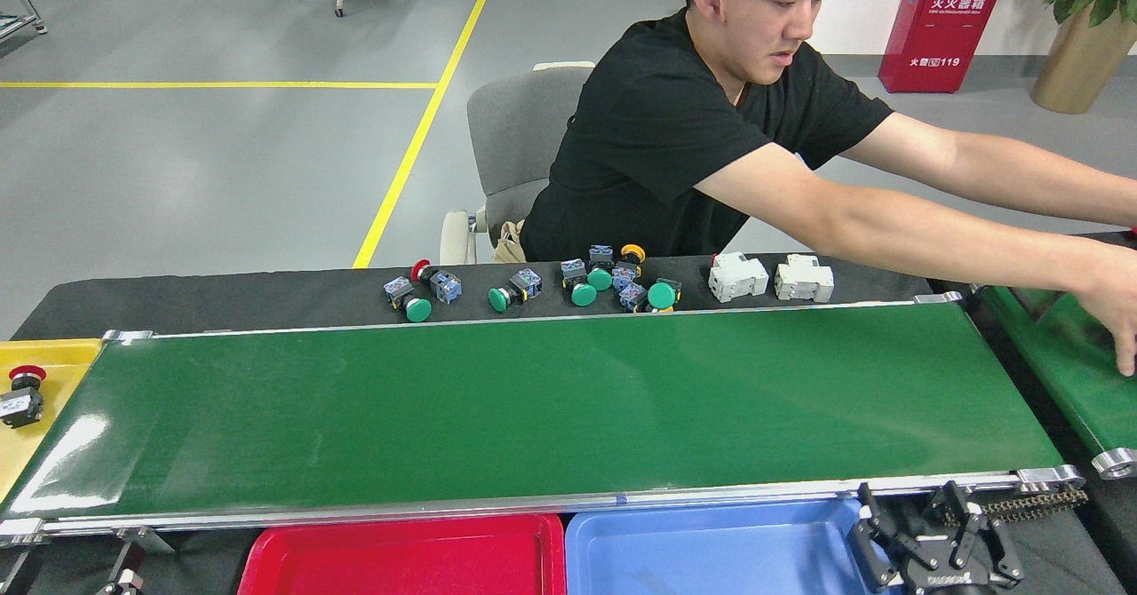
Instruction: Pick switch part from conveyor to tray
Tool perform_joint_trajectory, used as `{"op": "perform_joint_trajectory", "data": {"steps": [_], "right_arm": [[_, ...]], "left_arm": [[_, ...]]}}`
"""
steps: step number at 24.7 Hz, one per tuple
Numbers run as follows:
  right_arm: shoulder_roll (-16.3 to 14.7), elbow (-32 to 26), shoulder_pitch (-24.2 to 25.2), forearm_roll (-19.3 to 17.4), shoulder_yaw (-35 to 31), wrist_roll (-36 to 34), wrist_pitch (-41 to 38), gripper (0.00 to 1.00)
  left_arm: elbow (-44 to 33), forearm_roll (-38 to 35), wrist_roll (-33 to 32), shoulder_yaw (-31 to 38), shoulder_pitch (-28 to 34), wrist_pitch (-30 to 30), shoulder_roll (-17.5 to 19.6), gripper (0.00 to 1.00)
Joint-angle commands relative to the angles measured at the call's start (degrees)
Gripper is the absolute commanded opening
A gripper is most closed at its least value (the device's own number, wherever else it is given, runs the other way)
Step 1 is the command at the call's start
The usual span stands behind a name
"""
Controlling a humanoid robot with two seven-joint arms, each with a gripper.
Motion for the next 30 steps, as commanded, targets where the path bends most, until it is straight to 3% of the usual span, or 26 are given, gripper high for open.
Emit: {"op": "perform_joint_trajectory", "data": {"steps": [1, 4, 16, 21, 30], "right_arm": [[-2.3, -5.6, 1.0, -2.8, -0.4, 6.2, 2.1, 0.99], [-1.0, -5.9, 1.0, -2.9, -0.3, 6.7, 1.7, 0.99], [-0.7, -5.9, -0.1, -2.9, -0.4, 6.4, -0.3, 0.99], [1.0, -5.8, -2.0, -3.1, -0.3, 6.6, 0.3, 1.0], [-0.2, -0.3, -8.5, -2.6, -1.1, 9.5, 0.4, 1.0]], "left_arm": [[-0.5, -0.1, 0.5, 0.6, -0.1, 0.4, 0.1, 1.0], [-0.3, 0.0, 0.5, 0.7, -0.1, 0.6, 0.1, 1.0], [-0.3, 0.3, 0.7, 1.1, -0.1, 0.5, 0.0, 1.0], [-0.3, 0.4, 0.7, 1.5, -0.1, 0.4, 0.2, 1.0], [-0.3, 0.3, 0.7, 1.4, -0.3, 0.3, 0.6, 1.0]]}}
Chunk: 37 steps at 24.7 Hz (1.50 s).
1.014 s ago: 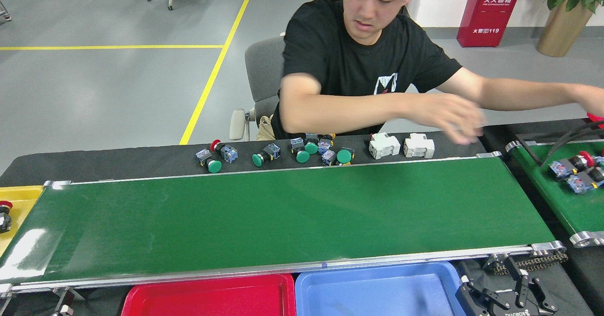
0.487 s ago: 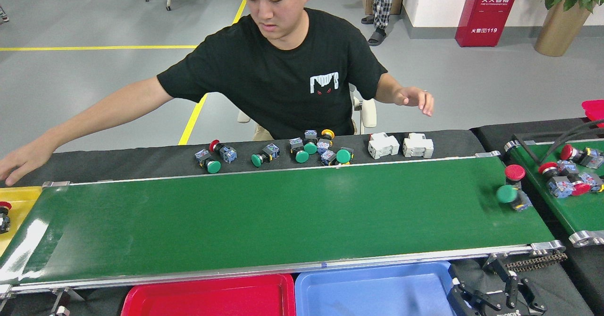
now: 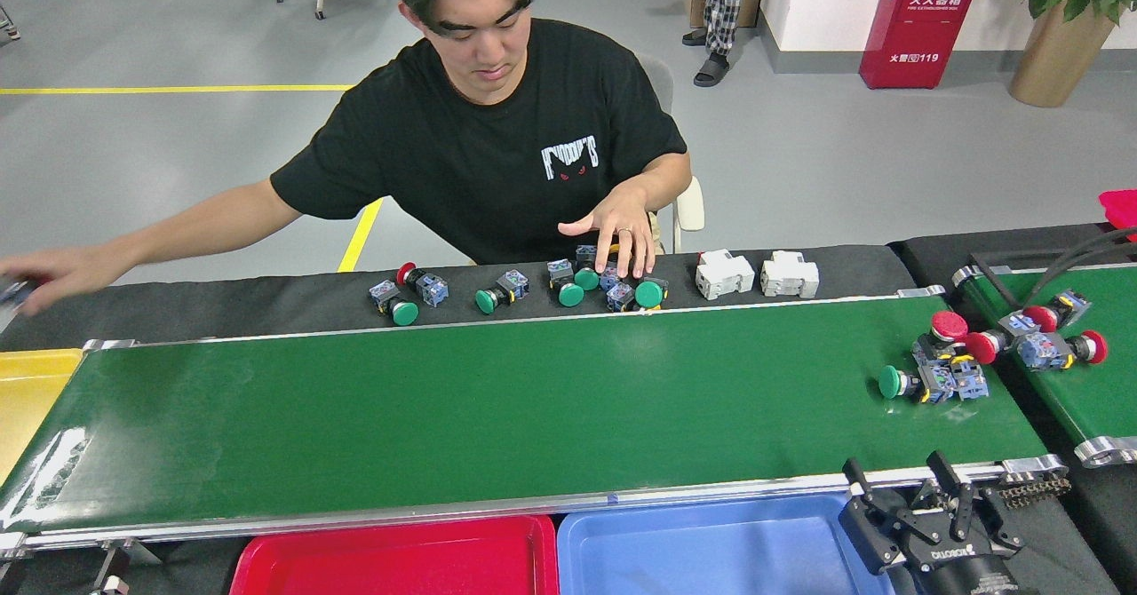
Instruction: Pick switch part from conveyor to tray
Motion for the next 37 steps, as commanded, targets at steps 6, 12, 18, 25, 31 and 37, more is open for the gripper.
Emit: {"op": "perform_joint_trajectory", "data": {"steps": [6, 12, 18, 25, 31, 37], "right_arm": [[-0.1, 5.1, -5.2, 3.0, 0.0, 2.9, 1.5, 1.0], [2.6, 12.5, -12.8, 2.8, 0.8, 7.9, 3.8, 0.99], [3.8, 17.1, -17.4, 2.9, 4.3, 8.0, 3.8, 0.99], [5.0, 21.7, -20.9, 3.0, 4.5, 8.0, 3.8, 1.0], [6.8, 25.7, -23.4, 3.0, 4.5, 7.7, 3.7, 0.99], [5.9, 25.3, -23.5, 3.3, 5.7, 7.5, -0.1, 0.05]], "left_arm": [[-0.5, 0.3, 0.5, 0.2, -0.3, -0.1, 0.6, 1.0], [-0.5, 0.3, 0.5, 0.1, -1.1, 0.0, 0.6, 1.0], [-0.4, 0.3, 0.5, -0.3, -1.1, 0.0, 0.6, 1.0], [-0.3, 0.0, 0.4, -0.7, -2.6, -0.1, 0.6, 1.0], [0.8, -0.3, 0.4, -1.3, -4.0, -0.2, 0.7, 1.0], [1.6, -0.3, 0.4, -2.7, -5.0, -0.2, 0.9, 1.0]]}}
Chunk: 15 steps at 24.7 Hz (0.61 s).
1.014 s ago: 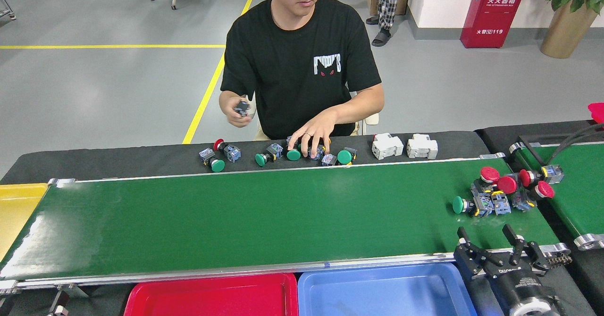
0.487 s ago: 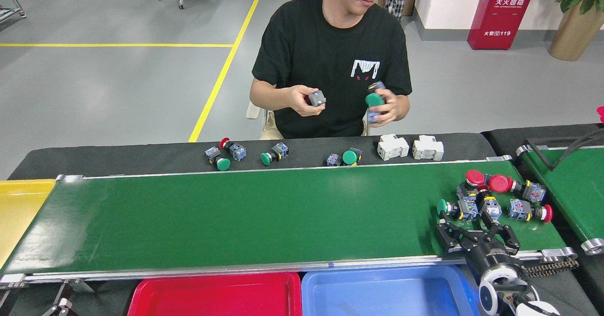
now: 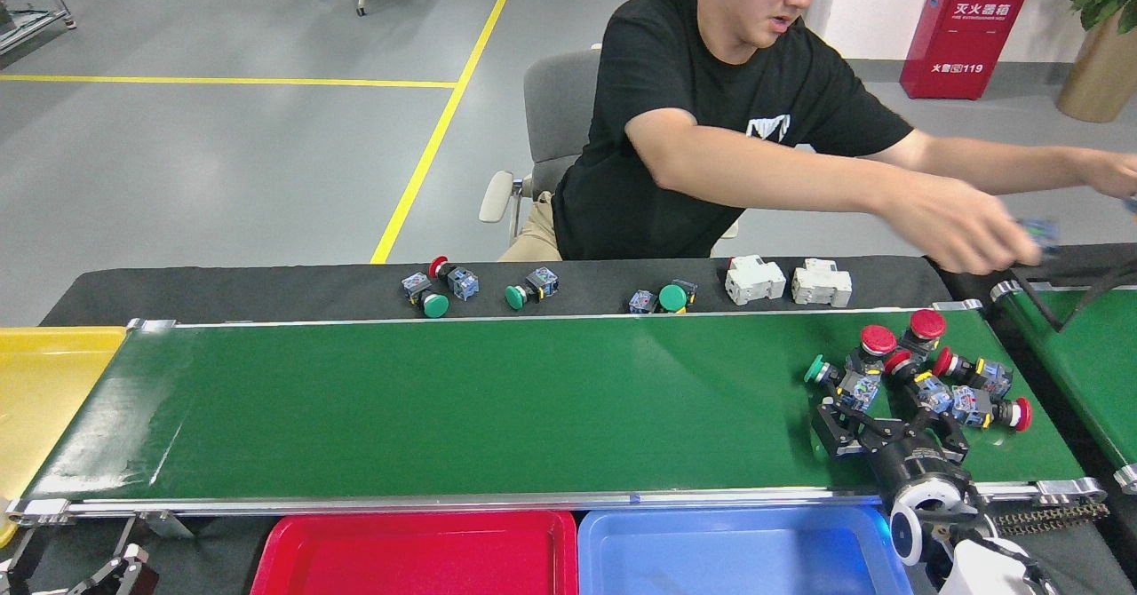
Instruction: Pick switch part from conveyor to tray
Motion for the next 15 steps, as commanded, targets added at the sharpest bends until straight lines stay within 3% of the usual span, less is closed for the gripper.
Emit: {"op": "perform_joint_trajectory", "data": {"steps": [1, 5, 9, 13, 15], "right_arm": [[-0.6, -1.0, -1.0, 0.1, -0.1, -0.6, -2.1, 0.04], [-0.5, -3.5, -0.8, -0.1, -0.1, -0.6, -2.7, 0.02], [-0.2, -11.4, 2.5, -0.1, 0.0, -0.6, -10.5, 0.02], [0.5, -23.2, 9.2, -0.1, 1.0, -0.6, -27.9, 0.02], [2.2, -26.1, 11.5, 0.0, 5.2, -0.7, -36.6, 0.09]], "left_arm": [[-0.5, -0.1, 0.4, 0.1, -0.4, 0.0, 0.8, 1.0], [-0.3, -0.1, 0.4, 0.4, -0.2, 0.0, 0.8, 1.0], [-0.4, -0.1, 0.4, 0.9, 0.3, 0.0, 0.8, 1.0], [-0.4, -0.1, 0.4, 0.9, 0.4, 0.0, 0.8, 1.0], [-0.5, -0.1, 0.4, 0.9, 0.4, 0.0, 0.8, 1.0]]}}
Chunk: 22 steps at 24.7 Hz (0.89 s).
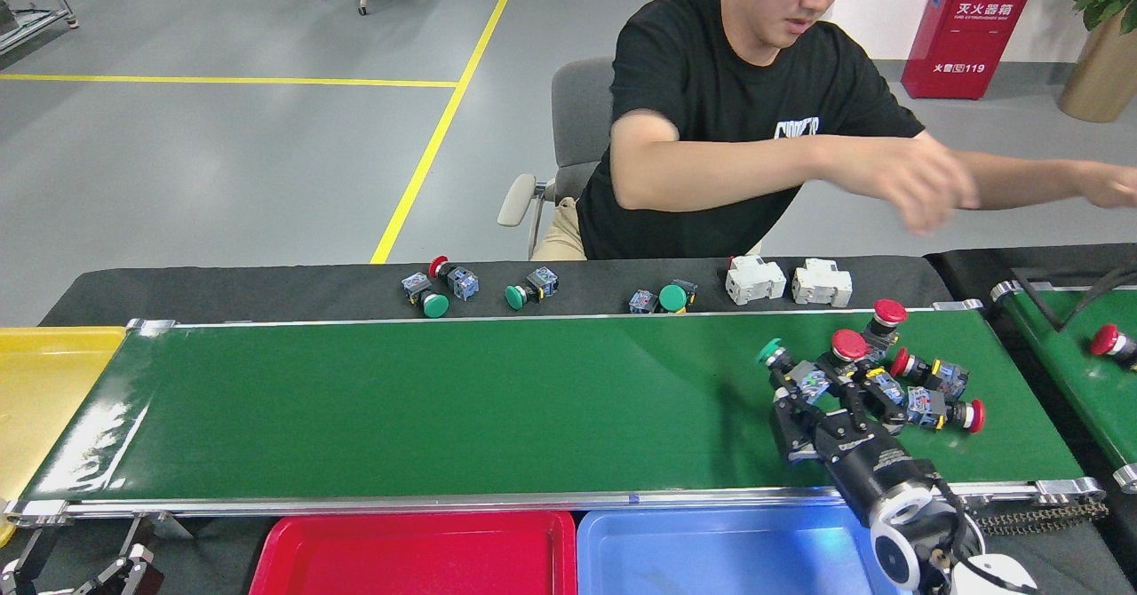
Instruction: Pick switch part from conveyor to tray
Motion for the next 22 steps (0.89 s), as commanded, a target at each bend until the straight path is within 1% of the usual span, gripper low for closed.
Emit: {"op": "perform_joint_trajectory", "data": {"steps": [1, 2, 3, 5, 6, 10, 12, 14, 15, 17, 19, 20, 22], "right_arm": [[1.7, -2.0, 0.5, 1.2, 4.7, -0.6, -11.5, 0.17], [2.7, -1.9, 0.5, 3.8, 7.9, -0.6, -12.2, 0.51], [4.5, -1.3, 0.5, 6.6, 10.6, -0.7, -11.6, 1.0], [7.0, 1.2, 0.7, 8.8, 11.9, -0.9, -11.1, 1.0], [7.8, 1.9, 0.7, 9.0, 12.0, -0.9, -11.0, 1.0], [8.5, 1.8, 1.0, 8.8, 11.7, -0.9, -9.6, 1.0], [8.8, 1.4, 1.8, 8.8, 10.8, -0.9, -3.2, 1.0], [8.5, 0.2, 3.1, 8.7, 8.0, -1.0, 3.1, 1.0], [8.5, -0.7, 4.3, 8.7, 5.4, -1.6, 6.0, 1.0], [8.5, -2.1, 7.4, 8.7, -1.7, -5.0, 11.5, 0.99], [8.5, -2.7, 10.8, 8.7, -7.8, -10.7, 17.1, 0.99], [8.5, -2.8, 12.3, 8.7, -9.8, -12.7, 20.5, 0.99], [8.4, -2.8, 14.8, 8.7, -10.8, -13.5, 26.7, 0.99]], "left_arm": [[-0.5, -0.1, 0.4, 0.3, -0.2, 0.0, 0.9, 1.0], [-0.5, -0.1, 0.4, 0.3, -0.3, 0.0, 0.9, 1.0], [-0.6, -0.1, 0.4, -0.1, -0.4, 0.0, 0.9, 1.0], [-0.6, 0.0, 0.4, -0.4, -0.4, 0.0, 0.9, 1.0], [-0.6, 0.0, 0.4, -0.4, -0.4, 0.0, 0.8, 1.0], [-0.7, 0.0, 0.4, 0.3, -0.5, 0.0, 1.0, 1.0], [-0.6, 0.0, 0.4, 0.6, -0.3, 0.0, 1.0, 1.0], [-0.6, 0.0, 0.4, 0.9, -0.1, 0.0, 1.0, 1.0], [-0.6, 0.0, 0.4, 1.0, 0.1, 0.0, 0.9, 1.0], [-0.5, 0.0, 0.4, 1.1, 0.5, 0.0, 0.9, 1.0], [-0.6, 0.0, 0.4, 1.3, 1.2, 0.0, 0.9, 1.0], [-0.6, 0.0, 0.4, 1.4, 1.4, 0.0, 0.9, 1.0], [-0.6, 0.0, 0.4, 2.1, 2.0, 0.0, 0.9, 1.0]]}}
